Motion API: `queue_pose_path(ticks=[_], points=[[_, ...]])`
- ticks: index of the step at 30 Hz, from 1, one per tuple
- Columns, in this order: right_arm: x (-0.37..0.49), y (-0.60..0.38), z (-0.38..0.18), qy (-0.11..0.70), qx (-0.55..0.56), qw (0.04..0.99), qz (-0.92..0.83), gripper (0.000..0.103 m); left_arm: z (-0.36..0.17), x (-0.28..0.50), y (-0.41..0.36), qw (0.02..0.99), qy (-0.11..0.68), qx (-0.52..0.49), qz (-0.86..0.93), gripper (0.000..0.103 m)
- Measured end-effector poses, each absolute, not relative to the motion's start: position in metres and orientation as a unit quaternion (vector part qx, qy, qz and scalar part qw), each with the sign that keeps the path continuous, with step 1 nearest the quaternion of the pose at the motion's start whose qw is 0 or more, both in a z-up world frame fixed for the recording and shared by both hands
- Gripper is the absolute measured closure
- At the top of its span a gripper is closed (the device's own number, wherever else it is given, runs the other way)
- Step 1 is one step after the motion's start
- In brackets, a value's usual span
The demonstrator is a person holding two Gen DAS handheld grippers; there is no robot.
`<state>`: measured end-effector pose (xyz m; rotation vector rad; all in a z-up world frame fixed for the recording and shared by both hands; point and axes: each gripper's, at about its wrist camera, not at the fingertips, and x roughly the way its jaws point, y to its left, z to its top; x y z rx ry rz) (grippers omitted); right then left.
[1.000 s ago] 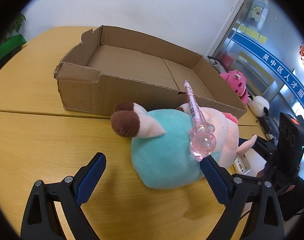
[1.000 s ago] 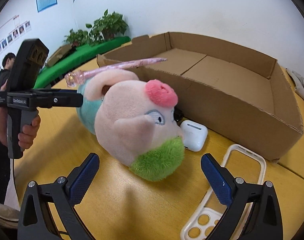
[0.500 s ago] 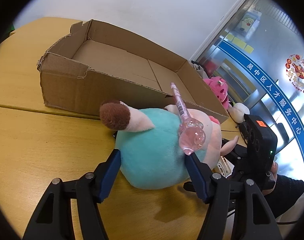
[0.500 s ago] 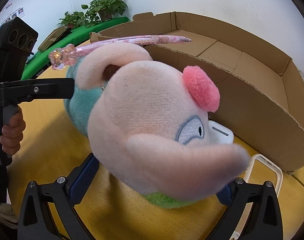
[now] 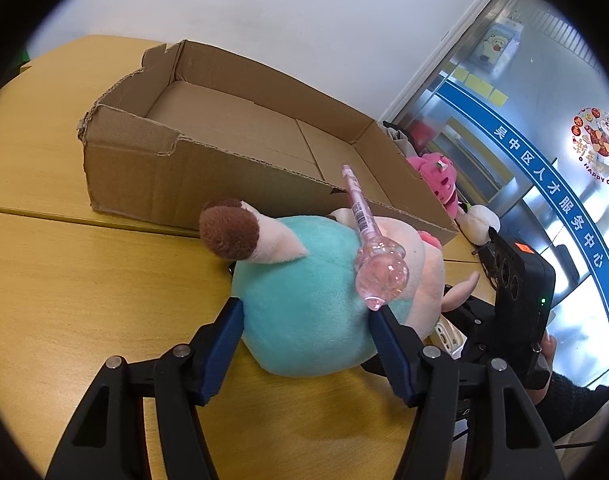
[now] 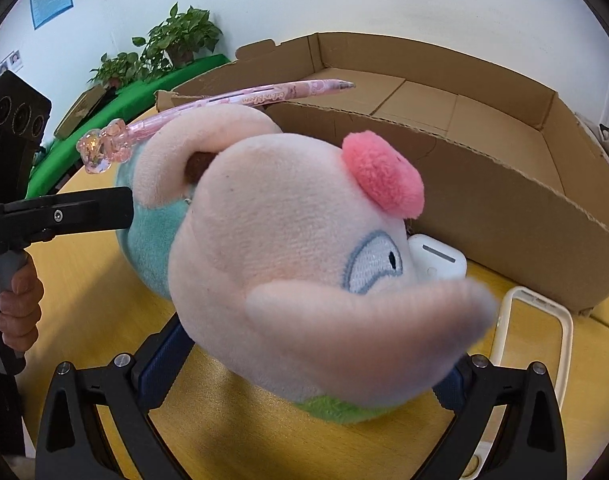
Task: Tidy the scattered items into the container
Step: 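Close the right gripper on the plush pig's body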
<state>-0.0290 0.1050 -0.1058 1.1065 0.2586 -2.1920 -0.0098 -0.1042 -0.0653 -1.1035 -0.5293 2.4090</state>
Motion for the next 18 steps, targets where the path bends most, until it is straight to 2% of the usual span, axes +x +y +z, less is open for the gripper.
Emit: queue_pose_path(ticks=[4, 11, 16, 18], points=[[-0.025, 0.114, -0.104, 0.083, 0.417, 0.337, -0.840, 0.000, -0.064, -0.010, -0.104, 0.218, -0.190, -0.404, 0.868, 0.040], [-0.024, 0.111, -0.078, 0.113, 0.367, 0.345, -0.856, 0.000, -0.063, -0.013, -0.104, 0.218, -0.190, -0.406, 0.867, 0.041], [-0.039, 0.094, -0.092, 0.105, 0.399, 0.365, -0.835, 0.000, -0.064, -0.015, -0.104, 0.221, -0.188, -0.406, 0.867, 0.045], [-0.036, 0.090, -0.094, 0.103, 0.394, 0.366, -0.837, 0.005, -0.061, -0.014, -0.102, 0.214, -0.181, -0.406, 0.870, 0.049]])
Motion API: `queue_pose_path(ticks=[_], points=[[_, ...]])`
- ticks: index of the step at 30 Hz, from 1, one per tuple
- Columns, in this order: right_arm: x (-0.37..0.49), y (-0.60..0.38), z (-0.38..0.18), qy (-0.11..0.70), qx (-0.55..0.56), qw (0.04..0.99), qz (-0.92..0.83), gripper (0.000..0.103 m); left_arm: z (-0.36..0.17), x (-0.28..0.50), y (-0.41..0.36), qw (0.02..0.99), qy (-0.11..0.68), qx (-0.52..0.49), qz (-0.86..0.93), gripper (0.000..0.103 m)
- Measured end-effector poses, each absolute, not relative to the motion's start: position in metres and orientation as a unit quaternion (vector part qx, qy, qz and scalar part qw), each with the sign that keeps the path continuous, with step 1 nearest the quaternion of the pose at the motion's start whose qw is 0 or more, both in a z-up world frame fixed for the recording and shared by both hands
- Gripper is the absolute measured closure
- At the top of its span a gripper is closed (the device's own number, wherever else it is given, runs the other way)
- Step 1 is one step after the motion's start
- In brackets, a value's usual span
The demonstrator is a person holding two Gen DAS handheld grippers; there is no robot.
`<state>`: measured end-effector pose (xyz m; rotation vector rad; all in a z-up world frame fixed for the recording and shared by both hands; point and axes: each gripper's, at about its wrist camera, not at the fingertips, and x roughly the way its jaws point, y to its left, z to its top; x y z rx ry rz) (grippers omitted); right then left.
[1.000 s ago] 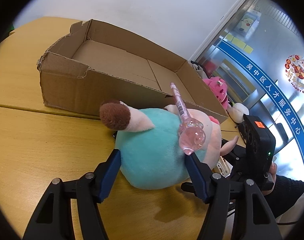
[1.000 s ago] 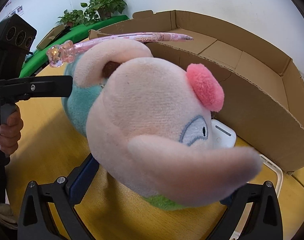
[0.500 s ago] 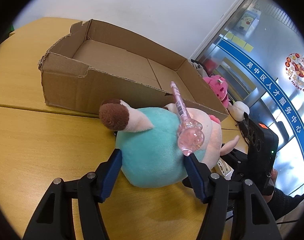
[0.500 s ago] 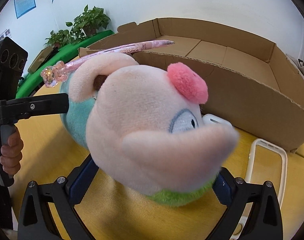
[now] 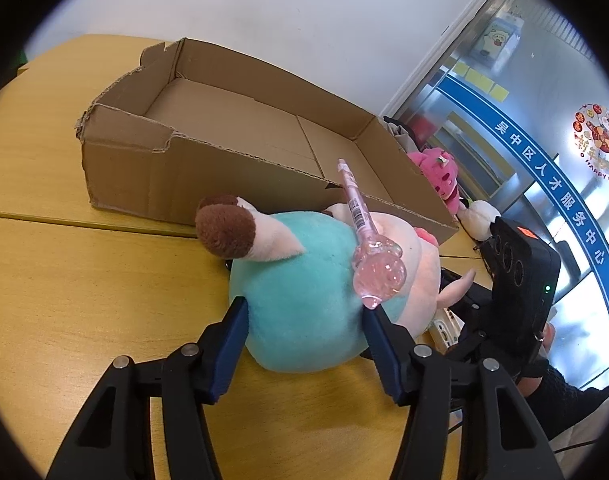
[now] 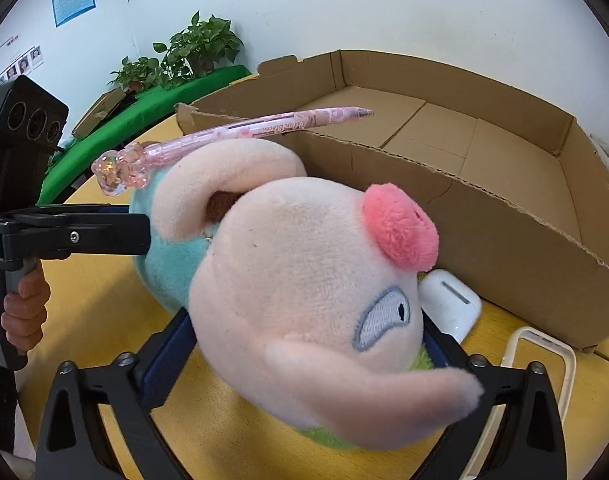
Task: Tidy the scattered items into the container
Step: 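Close the right gripper on the plush pig's body, then lift the plush pig with the right gripper and carry it over the box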
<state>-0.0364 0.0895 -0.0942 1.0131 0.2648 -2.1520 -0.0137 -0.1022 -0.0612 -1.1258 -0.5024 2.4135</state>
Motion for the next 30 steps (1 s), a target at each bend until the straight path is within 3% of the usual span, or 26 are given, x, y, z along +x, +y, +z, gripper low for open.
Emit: queue_pose_path(ticks=[5, 12, 20, 30], points=[[-0.014, 0.090, -0.089, 0.107, 0.386, 0.368, -0.839, 0.018, -0.050, 0.000, -0.098, 0.205, -0.166, -0.406, 0.875, 0.051], [0.019, 0.114, -0.064, 0.068, 0.413, 0.378, -0.826, 0.019, -0.015, 0.040, -0.074, 0.194, -0.141, -0.404, 0.883, 0.052], [0.057, 0.130, -0.064, 0.061, 0.467, 0.378, -0.797, 0.019, -0.017, 0.078, -0.053, 0.190, -0.149, -0.448, 0.861, 0.052], [0.091, 0.145, -0.031, 0.043, 0.420, 0.387, -0.820, 0.019, 0.033, 0.107, -0.039, 0.179, -0.110, -0.397, 0.894, 0.052]])
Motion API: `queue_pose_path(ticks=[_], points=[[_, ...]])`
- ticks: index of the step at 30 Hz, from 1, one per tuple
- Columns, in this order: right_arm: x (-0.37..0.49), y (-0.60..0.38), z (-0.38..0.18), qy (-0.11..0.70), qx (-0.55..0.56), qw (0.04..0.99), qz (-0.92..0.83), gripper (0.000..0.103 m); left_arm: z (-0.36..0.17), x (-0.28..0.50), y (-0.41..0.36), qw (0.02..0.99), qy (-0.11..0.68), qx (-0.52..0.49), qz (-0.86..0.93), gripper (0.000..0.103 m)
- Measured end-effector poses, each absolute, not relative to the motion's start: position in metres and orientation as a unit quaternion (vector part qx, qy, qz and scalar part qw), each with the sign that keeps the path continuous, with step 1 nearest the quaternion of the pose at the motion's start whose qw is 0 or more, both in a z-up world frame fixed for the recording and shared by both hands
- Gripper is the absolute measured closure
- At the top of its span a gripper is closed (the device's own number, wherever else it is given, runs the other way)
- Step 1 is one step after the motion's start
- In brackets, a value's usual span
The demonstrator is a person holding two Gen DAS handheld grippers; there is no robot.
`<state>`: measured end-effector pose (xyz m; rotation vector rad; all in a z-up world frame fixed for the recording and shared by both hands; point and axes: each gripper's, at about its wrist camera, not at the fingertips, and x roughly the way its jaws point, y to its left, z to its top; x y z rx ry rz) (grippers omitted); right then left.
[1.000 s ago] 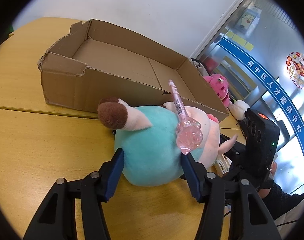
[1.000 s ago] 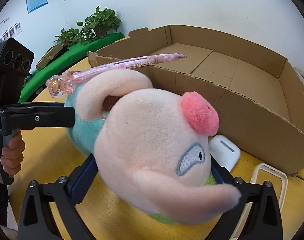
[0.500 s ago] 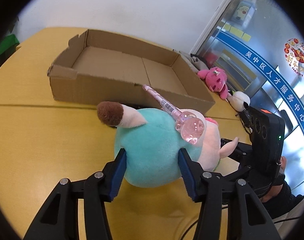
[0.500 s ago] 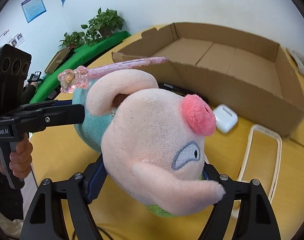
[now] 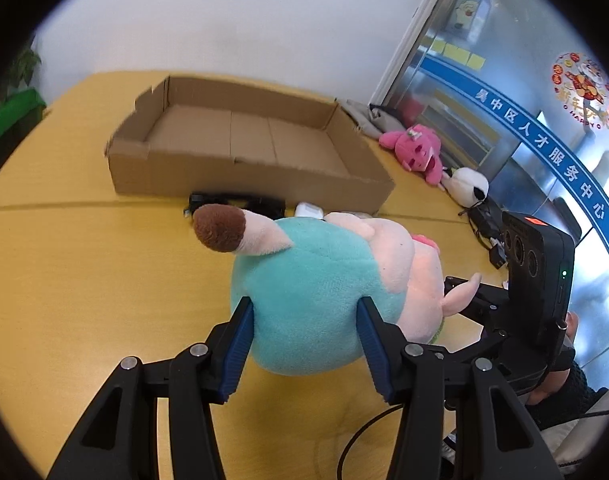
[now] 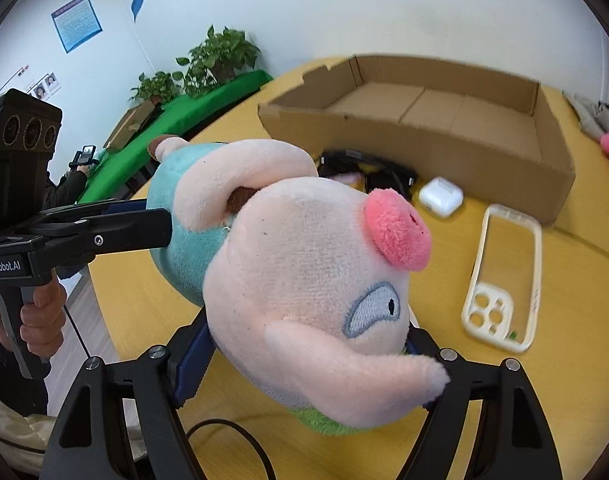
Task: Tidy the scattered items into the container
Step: 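Lift the plush pig with the right gripper and carry it over the box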
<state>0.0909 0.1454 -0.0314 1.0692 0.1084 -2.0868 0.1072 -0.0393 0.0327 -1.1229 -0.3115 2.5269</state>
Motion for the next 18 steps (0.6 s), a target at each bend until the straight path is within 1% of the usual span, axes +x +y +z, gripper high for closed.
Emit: queue_pose_path(ticks=[9, 12, 15, 18], points=[[0.063, 0.141, 0.042, 0.055, 0.336, 0.368, -0.865, 0.020, 0.103, 0.068, -0.044, 0.201, -0.073, -0.324, 0.922, 0.053], [0.043, 0.130, 0.075, 0.067, 0.304, 0.363, -0.878, 0.021, 0.131, 0.047, -0.054, 0.207, -0.065, -0.297, 0.930, 0.053], [0.020, 0.121, 0.108, 0.070, 0.280, 0.364, -0.886, 0.022, 0.166, 0.023, -0.062, 0.209, -0.041, -0.265, 0.940, 0.053], [-0.016, 0.107, 0.148, 0.074, 0.254, 0.363, -0.893, 0.022, 0.201, -0.006, -0.072, 0.208, -0.025, -0.238, 0.948, 0.053]])
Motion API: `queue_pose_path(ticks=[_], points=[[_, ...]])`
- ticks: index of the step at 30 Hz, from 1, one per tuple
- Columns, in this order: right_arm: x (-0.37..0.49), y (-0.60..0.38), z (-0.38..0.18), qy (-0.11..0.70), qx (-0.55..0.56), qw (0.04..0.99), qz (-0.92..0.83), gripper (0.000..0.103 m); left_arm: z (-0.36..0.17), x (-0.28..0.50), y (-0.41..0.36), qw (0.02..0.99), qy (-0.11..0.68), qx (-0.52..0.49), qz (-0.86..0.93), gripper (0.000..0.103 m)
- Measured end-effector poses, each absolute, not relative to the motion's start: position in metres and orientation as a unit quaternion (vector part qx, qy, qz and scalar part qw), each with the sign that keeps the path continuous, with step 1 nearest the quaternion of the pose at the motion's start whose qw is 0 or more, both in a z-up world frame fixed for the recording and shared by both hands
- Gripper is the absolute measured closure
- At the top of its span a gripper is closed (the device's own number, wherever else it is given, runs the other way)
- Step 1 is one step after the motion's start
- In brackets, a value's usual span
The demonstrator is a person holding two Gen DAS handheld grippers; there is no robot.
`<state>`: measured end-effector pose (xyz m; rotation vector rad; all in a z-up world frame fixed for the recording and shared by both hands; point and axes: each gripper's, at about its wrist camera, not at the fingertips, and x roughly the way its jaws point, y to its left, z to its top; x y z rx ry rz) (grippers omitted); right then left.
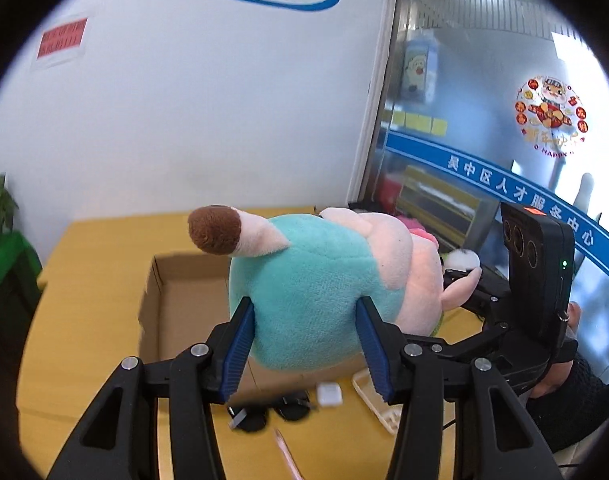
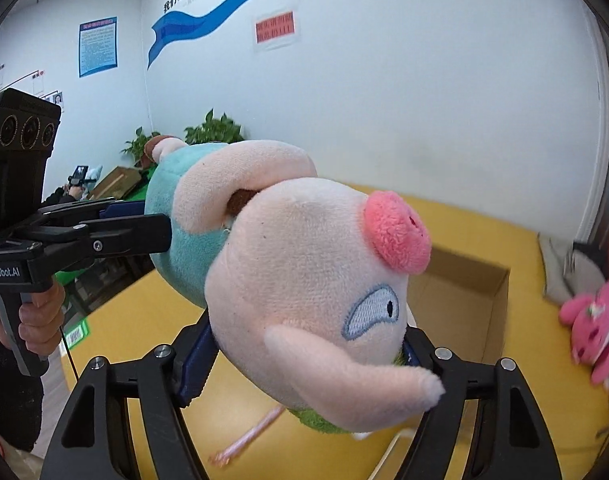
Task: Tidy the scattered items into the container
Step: 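Lift the plush pig with the right gripper and carry it over the box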
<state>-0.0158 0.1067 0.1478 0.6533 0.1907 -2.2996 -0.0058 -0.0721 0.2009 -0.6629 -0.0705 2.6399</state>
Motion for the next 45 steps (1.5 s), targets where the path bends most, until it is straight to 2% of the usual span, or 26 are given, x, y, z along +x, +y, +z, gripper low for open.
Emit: queue_pose_path(ticks=[6, 10, 15, 20, 26, 32, 39, 45], points=[[-0.085, 0.075, 0.207, 0.079, 0.234, 0.360, -0.899, 0.022, 0.253, -0.065, -0.092, 0.199, -0.002, -0.209, 0.957, 0.053], [-0.122, 0.058, 0.229, 0.094, 0.227, 0.355, -0.902, 0.023, 0.269, -0.102, -0.108, 0.204, -0.008, -0.208, 0.956, 0.053], [-0.170, 0.036, 0.241, 0.098, 0.230, 0.347, -0.904, 0.023, 0.277, -0.151, -0.122, 0.205, -0.016, -0.209, 0.956, 0.053], [-0.215, 0.019, 0.230, 0.098, 0.240, 0.345, -0.902, 0.023, 0.258, -0.199, -0.136, 0.201, -0.032, -0.221, 0.954, 0.053], [-0.272, -0.001, 0.164, 0.086, 0.276, 0.354, -0.889, 0.023, 0.195, -0.258, -0.152, 0.191, -0.049, -0.272, 0.942, 0.053], [-0.325, -0.018, 0.075, 0.057, 0.322, 0.357, -0.875, 0.023, 0.118, -0.313, -0.166, 0.178, -0.058, -0.334, 0.924, 0.053], [-0.359, -0.036, -0.037, 0.061, 0.376, 0.338, -0.861, 0.023, 0.019, -0.355, -0.168, 0.162, -0.066, -0.413, 0.894, 0.054], [-0.371, -0.047, -0.072, 0.080, 0.392, 0.318, -0.860, 0.023, -0.002, -0.358, -0.158, 0.146, -0.040, -0.432, 0.889, 0.054]])
